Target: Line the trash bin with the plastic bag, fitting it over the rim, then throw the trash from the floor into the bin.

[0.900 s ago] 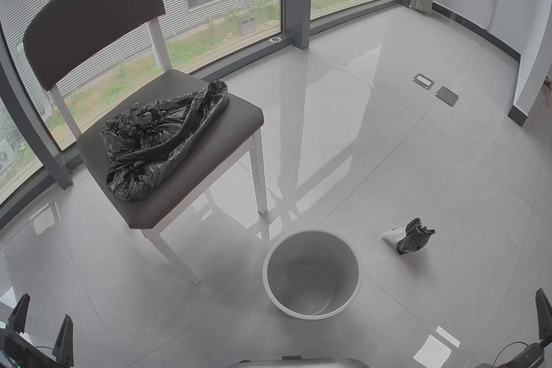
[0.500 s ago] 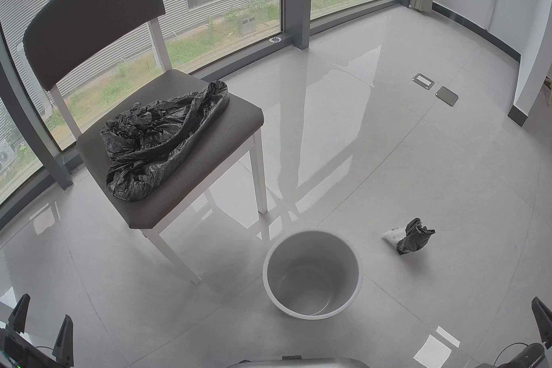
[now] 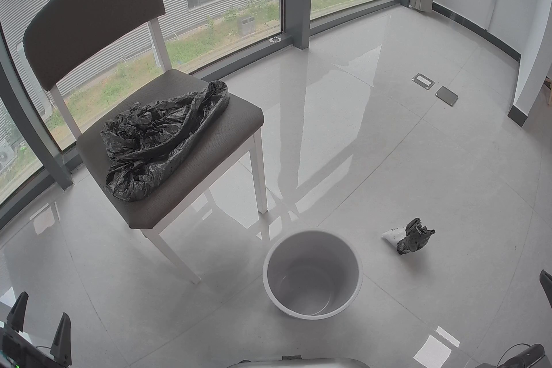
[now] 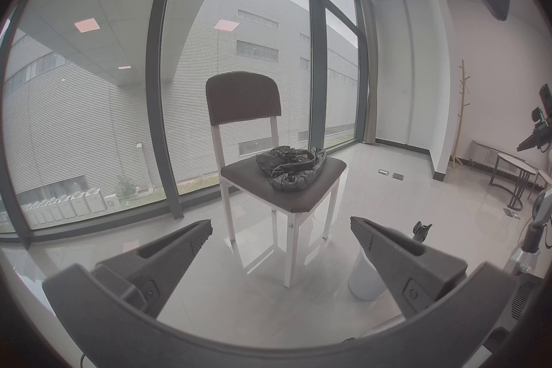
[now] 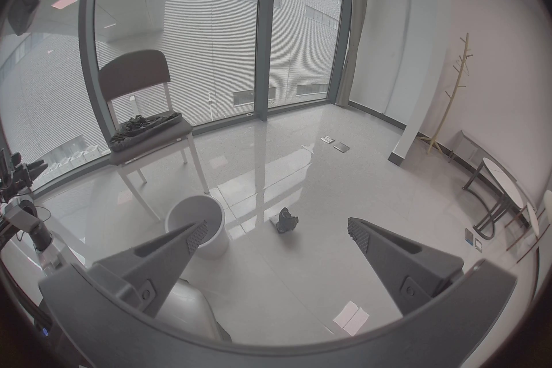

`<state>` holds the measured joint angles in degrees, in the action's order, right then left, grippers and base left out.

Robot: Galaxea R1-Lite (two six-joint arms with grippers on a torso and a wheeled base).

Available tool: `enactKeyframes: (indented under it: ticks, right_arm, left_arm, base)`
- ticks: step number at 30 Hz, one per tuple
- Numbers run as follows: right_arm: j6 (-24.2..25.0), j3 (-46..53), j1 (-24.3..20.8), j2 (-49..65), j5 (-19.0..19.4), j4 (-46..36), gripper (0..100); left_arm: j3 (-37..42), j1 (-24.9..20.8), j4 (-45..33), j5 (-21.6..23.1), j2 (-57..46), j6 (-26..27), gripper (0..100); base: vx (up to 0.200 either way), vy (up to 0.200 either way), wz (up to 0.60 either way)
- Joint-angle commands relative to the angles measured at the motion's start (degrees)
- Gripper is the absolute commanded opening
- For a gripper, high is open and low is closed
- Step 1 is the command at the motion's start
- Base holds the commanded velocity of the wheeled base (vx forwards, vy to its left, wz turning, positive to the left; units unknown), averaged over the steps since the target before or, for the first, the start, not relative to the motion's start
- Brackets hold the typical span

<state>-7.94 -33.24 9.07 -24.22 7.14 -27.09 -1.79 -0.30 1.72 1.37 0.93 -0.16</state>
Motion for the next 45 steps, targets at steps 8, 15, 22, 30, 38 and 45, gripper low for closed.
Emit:
enactKeyframes:
  ticks: [8,15,22,30,38,45]
  right_arm:
    - [-6.0,1.7,-0.1,-1.6,-1.1,-0.8,100]
    - [-9.6,-4.0,-0.8,-10.1,-0.9,-7.1,100]
    - [-10.5,-8.2,-4.9,-16.6,-0.6,-4.2,100]
    - [-9.4,-9.3,-5.0,-17.2,-0.7,-2.4,100]
    - [-9.0,-10.3,-5.0,-18.2,-0.8,-2.4,100]
    - [-9.1,-10.4,-5.0,-18.4,-0.9,-2.3,100]
  left_arm:
    - [-27.1,-3.3,0.5,-0.2,38.7,-3.2,100]
    - [-36.0,-3.1,0.1,-4.3,63.4,-6.5,100]
    - [-46.6,-3.3,-2.2,-4.3,77.7,-15.6,100]
    - [-52.6,-2.9,-5.8,-4.3,86.9,-22.3,100]
    - [-53.0,1.4,-5.2,-4.0,92.1,-23.3,100]
    - [-53.8,2.2,-4.8,-3.8,93.7,-23.4,100]
  base:
    - [0.0,0.0,0.0]
    - [0.0,0.0,0.0]
    - [0.0,0.0,0.0]
    - [0.0,0.0,0.0]
    - [0.0,0.0,0.0]
    - [0.0,0.0,0.0]
